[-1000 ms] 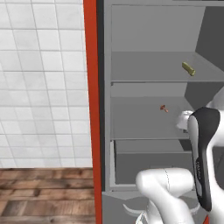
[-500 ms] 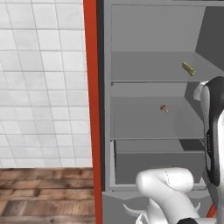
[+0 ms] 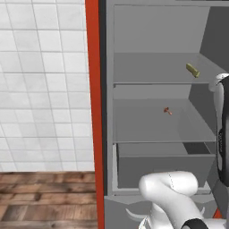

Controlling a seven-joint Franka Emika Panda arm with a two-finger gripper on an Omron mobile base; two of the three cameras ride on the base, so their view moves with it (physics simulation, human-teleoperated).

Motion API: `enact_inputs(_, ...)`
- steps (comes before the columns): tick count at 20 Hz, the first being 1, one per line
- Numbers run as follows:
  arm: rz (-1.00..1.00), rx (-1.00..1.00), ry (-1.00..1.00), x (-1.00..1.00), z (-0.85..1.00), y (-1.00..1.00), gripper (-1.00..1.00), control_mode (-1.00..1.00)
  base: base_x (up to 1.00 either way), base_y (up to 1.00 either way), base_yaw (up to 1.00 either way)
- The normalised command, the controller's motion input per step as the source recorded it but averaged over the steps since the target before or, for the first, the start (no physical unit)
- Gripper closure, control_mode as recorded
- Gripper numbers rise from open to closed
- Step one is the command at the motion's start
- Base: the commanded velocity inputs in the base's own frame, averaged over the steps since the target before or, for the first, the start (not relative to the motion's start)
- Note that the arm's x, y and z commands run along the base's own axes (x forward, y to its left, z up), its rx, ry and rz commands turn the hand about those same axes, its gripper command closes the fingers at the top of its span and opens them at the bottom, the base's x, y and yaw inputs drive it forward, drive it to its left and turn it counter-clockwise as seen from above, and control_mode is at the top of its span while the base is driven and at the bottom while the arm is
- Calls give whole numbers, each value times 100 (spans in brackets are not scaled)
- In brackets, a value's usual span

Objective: Pick the egg and butter from the fridge and place them by the bowl for mixing.

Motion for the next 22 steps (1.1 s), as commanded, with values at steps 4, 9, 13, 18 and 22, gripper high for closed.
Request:
enact_inputs(4,8,1,-3,35,3,-35,-100,-100,0,0,0)
enact_inputs(9,5,3,0,33,37,-13,-100,-100,0,0,0)
enact_inputs(13,0,0,3,59,30,-1,-100,-100,0,0,0)
enact_inputs(18,0,0,7,90,3,-3,-100,-100,0,0,0)
enact_inputs(22,0,0,1,86,-7,-12,-100,-100,0,0,0)
